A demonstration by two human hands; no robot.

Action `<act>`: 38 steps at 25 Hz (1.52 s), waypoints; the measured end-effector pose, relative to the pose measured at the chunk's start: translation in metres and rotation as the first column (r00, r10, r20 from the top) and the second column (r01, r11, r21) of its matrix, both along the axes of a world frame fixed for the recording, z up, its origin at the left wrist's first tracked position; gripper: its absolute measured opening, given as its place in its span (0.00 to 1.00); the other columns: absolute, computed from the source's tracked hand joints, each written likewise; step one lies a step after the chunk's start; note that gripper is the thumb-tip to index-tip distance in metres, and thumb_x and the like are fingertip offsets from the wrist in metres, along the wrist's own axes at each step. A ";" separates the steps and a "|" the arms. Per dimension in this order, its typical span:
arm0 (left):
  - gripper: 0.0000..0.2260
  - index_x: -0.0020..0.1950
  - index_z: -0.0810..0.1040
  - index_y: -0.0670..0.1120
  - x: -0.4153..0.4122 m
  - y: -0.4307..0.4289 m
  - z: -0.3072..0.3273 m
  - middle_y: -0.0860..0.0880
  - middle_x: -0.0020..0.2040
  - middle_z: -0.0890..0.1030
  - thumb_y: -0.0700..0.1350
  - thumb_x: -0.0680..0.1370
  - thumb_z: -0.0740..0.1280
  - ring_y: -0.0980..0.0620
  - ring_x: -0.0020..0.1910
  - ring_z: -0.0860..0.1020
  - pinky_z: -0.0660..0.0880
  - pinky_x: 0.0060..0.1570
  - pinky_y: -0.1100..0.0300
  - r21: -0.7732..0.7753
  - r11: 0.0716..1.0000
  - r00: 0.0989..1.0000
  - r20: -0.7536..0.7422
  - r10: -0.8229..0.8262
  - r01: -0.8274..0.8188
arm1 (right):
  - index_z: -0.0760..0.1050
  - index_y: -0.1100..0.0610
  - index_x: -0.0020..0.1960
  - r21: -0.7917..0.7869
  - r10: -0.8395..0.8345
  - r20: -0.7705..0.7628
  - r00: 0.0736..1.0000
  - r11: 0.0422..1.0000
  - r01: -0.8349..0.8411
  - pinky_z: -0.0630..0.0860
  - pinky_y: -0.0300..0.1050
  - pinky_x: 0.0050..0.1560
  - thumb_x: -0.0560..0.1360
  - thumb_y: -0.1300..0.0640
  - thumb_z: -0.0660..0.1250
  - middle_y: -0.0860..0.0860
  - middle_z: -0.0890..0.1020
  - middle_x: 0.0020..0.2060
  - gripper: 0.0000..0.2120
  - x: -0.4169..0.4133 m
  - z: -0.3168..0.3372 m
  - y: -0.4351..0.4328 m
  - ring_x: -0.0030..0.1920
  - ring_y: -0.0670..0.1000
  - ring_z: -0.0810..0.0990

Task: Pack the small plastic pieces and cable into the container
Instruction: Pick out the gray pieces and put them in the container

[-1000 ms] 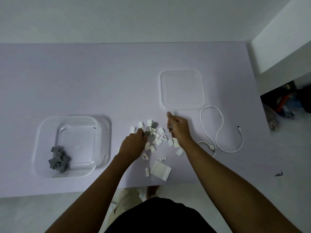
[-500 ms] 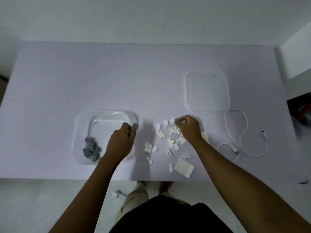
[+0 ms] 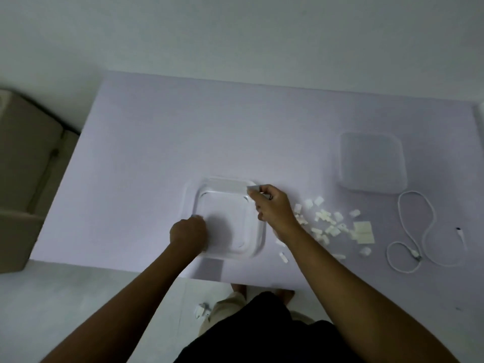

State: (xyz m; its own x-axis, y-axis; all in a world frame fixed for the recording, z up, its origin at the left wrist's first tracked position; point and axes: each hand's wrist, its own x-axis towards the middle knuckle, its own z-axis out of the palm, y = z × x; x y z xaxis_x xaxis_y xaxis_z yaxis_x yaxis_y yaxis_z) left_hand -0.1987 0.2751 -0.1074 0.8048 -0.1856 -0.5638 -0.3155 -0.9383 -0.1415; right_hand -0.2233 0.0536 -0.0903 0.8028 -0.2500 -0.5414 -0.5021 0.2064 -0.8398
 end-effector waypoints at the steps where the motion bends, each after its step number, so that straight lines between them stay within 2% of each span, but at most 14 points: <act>1: 0.11 0.59 0.76 0.43 0.004 0.002 0.001 0.47 0.52 0.83 0.46 0.80 0.62 0.44 0.51 0.83 0.75 0.44 0.55 0.006 1.000 1.000 -0.013 -0.016 0.016 | 0.77 0.60 0.46 0.043 0.036 -0.029 0.999 0.998 -0.035 0.65 0.41 0.27 0.73 0.51 0.75 0.51 0.71 0.30 0.13 0.004 0.001 0.019 0.29 0.48 0.67; 3: 0.10 0.56 0.79 0.44 0.011 0.008 -0.001 0.47 0.51 0.84 0.46 0.79 0.62 0.44 0.50 0.83 0.73 0.41 0.57 -0.013 0.999 0.998 -0.048 -0.038 0.037 | 0.78 0.57 0.47 0.118 0.081 -0.111 0.991 0.991 -0.068 0.66 0.41 0.28 0.73 0.51 0.74 0.50 0.72 0.31 0.10 0.011 -0.003 0.049 0.30 0.48 0.68; 7: 0.14 0.61 0.76 0.43 0.012 0.015 -0.001 0.47 0.51 0.84 0.49 0.80 0.61 0.45 0.49 0.83 0.75 0.43 0.56 -0.094 0.995 0.998 -0.064 -0.029 0.023 | 0.80 0.56 0.49 0.191 0.064 -0.294 0.954 0.982 -0.007 0.70 0.43 0.32 0.74 0.53 0.72 0.52 0.75 0.35 0.08 0.013 -0.024 0.085 0.34 0.50 0.71; 12: 0.13 0.58 0.75 0.44 0.017 0.034 0.018 0.45 0.50 0.82 0.52 0.81 0.61 0.44 0.46 0.82 0.71 0.40 0.58 -0.329 0.942 0.997 0.019 0.072 -0.062 | 0.80 0.58 0.50 0.178 0.035 -0.414 0.910 0.983 0.043 0.73 0.45 0.35 0.74 0.55 0.72 0.55 0.77 0.38 0.08 0.006 -0.040 0.105 0.37 0.52 0.75; 15: 0.12 0.59 0.75 0.45 0.031 0.056 0.013 0.46 0.53 0.80 0.51 0.82 0.60 0.48 0.43 0.80 0.73 0.42 0.59 -0.606 0.761 0.926 0.101 0.365 -0.233 | 0.80 0.60 0.53 0.133 0.109 -0.405 0.908 0.989 -0.059 0.75 0.43 0.35 0.75 0.56 0.71 0.55 0.79 0.39 0.09 0.008 -0.040 0.116 0.37 0.52 0.76; 17: 0.14 0.62 0.74 0.44 0.038 0.062 -0.004 0.44 0.57 0.78 0.51 0.83 0.57 0.50 0.48 0.77 0.72 0.48 0.59 -0.732 0.540 0.833 -0.067 0.550 -0.415 | 0.79 0.60 0.54 0.091 0.184 -0.393 0.901 0.983 -0.161 0.78 0.43 0.39 0.75 0.57 0.71 0.54 0.81 0.40 0.10 0.010 -0.038 0.127 0.38 0.51 0.78; 19: 0.15 0.61 0.74 0.45 0.038 0.059 -0.020 0.44 0.57 0.78 0.51 0.84 0.53 0.48 0.54 0.77 0.71 0.53 0.57 -0.758 0.395 0.788 -0.246 0.564 -0.519 | 0.79 0.58 0.53 0.035 0.250 -0.380 0.890 0.966 -0.256 0.80 0.43 0.40 0.74 0.57 0.72 0.53 0.82 0.41 0.09 0.012 -0.036 0.139 0.41 0.51 0.81; 21: 0.15 0.55 0.74 0.47 0.031 0.054 -0.033 0.47 0.52 0.79 0.52 0.85 0.51 0.47 0.53 0.77 0.74 0.57 0.51 -0.767 0.355 0.791 -0.307 0.529 -0.535 | 0.79 0.57 0.52 -0.029 0.319 -0.355 0.879 0.936 -0.351 0.81 0.42 0.41 0.74 0.57 0.73 0.53 0.84 0.43 0.08 0.012 -0.033 0.148 0.43 0.52 0.83; 23: 0.16 0.53 0.74 0.47 0.026 0.052 -0.039 0.49 0.50 0.79 0.54 0.85 0.50 0.48 0.51 0.77 0.74 0.59 0.48 -0.773 0.293 0.757 -0.338 0.559 -0.562 | 0.80 0.56 0.53 -0.093 0.408 -0.310 0.859 0.886 -0.454 0.82 0.44 0.49 0.75 0.57 0.71 0.52 0.85 0.47 0.08 0.009 -0.032 0.152 0.48 0.52 0.84; 26: 0.19 0.58 0.74 0.43 0.022 0.046 -0.034 0.52 0.55 0.75 0.52 0.85 0.49 0.52 0.54 0.74 0.69 0.60 0.57 -0.755 0.135 0.655 -0.447 0.609 -0.641 | 0.82 0.55 0.58 -0.193 0.455 -0.259 0.852 0.840 -0.507 0.80 0.45 0.58 0.77 0.61 0.67 0.50 0.85 0.52 0.12 0.002 -0.034 0.146 0.52 0.50 0.83; 30: 0.20 0.57 0.74 0.43 0.023 0.047 -0.038 0.50 0.54 0.76 0.53 0.85 0.48 0.50 0.54 0.74 0.68 0.58 0.58 -0.763 0.139 0.666 -0.443 0.600 -0.632 | 0.82 0.55 0.56 -0.396 0.348 -0.236 0.907 0.818 -0.417 0.82 0.46 0.52 0.74 0.68 0.66 0.51 0.83 0.49 0.15 -0.005 -0.050 0.132 0.49 0.50 0.82; 34: 0.19 0.54 0.74 0.44 0.024 0.047 -0.050 0.48 0.53 0.77 0.54 0.85 0.48 0.48 0.54 0.75 0.70 0.58 0.56 -0.755 0.147 0.655 -0.434 0.619 -0.639 | 0.76 0.58 0.65 -0.406 0.486 -0.361 0.796 0.686 -0.603 0.75 0.38 0.54 0.75 0.69 0.66 0.56 0.79 0.58 0.20 -0.005 -0.062 0.126 0.56 0.54 0.79; 36: 0.16 0.52 0.73 0.44 0.023 0.047 -0.050 0.46 0.51 0.77 0.52 0.85 0.50 0.44 0.53 0.75 0.71 0.55 0.53 -0.780 0.219 0.695 -0.345 0.630 -0.586 | 0.78 0.58 0.62 -0.409 0.499 -0.347 0.794 0.682 -0.607 0.75 0.38 0.52 0.76 0.69 0.65 0.55 0.80 0.55 0.17 -0.008 -0.064 0.126 0.54 0.53 0.80; 38: 0.13 0.56 0.73 0.45 0.022 0.048 -0.050 0.44 0.53 0.76 0.49 0.84 0.52 0.42 0.55 0.74 0.71 0.54 0.51 -0.805 0.372 0.755 -0.136 0.641 -0.462 | 0.79 0.55 0.56 -0.442 0.417 -0.288 0.862 0.740 -0.506 0.74 0.37 0.47 0.75 0.69 0.65 0.51 0.80 0.50 0.14 -0.011 -0.058 0.121 0.48 0.50 0.79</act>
State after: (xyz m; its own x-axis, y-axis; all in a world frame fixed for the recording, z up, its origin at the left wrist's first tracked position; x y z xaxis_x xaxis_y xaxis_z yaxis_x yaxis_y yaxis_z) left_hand -0.1768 0.3226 -0.1570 0.9558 0.0690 -0.2858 0.2610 -0.6465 0.7169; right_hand -0.2342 0.1751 -0.1484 0.8029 -0.1356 -0.5805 -0.5614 -0.4993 -0.6599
